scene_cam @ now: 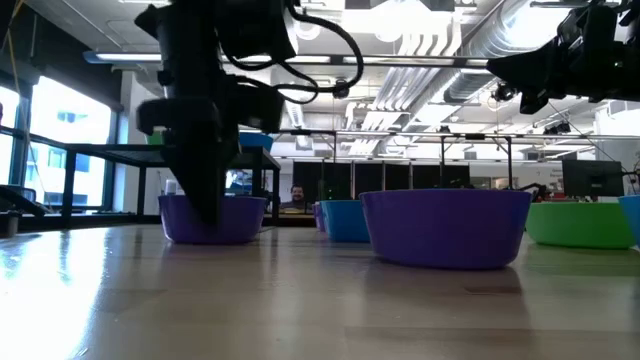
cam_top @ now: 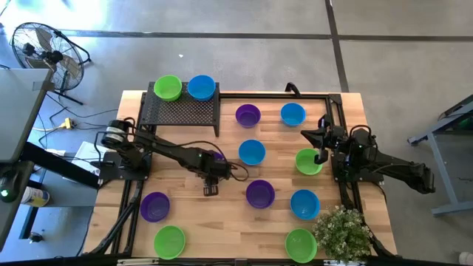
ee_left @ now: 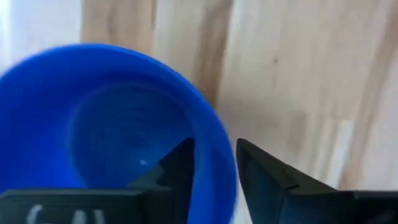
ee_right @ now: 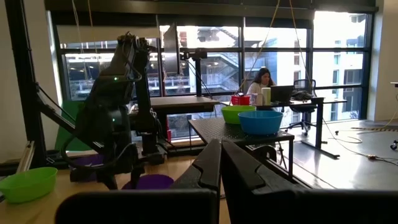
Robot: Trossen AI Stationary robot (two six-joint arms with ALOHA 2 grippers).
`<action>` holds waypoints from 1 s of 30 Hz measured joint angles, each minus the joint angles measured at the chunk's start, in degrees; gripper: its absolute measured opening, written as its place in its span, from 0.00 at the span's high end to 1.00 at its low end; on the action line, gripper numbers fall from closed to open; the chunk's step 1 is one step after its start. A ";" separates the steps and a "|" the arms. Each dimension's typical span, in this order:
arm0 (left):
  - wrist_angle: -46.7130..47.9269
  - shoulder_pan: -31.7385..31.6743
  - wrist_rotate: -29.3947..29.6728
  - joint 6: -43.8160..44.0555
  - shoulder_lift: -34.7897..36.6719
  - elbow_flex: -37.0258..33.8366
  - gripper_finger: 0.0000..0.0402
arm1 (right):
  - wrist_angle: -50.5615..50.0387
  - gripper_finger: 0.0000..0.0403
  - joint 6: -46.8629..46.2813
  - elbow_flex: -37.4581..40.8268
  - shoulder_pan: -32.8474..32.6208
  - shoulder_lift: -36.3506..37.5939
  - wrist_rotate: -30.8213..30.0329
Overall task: Pick & Place Mini bowls
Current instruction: Put the violet bowl on the shelf
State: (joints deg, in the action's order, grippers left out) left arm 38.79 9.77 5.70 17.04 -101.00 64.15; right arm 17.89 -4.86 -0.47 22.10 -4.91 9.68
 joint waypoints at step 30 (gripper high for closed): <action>32.68 -7.32 12.73 1.68 26.51 11.01 1.00 | -0.06 1.00 0.86 0.00 0.01 -0.60 -0.20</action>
State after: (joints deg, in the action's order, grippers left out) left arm 71.47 2.45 18.43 18.72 -74.49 75.16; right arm 17.83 -4.01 -0.47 22.11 -5.51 9.48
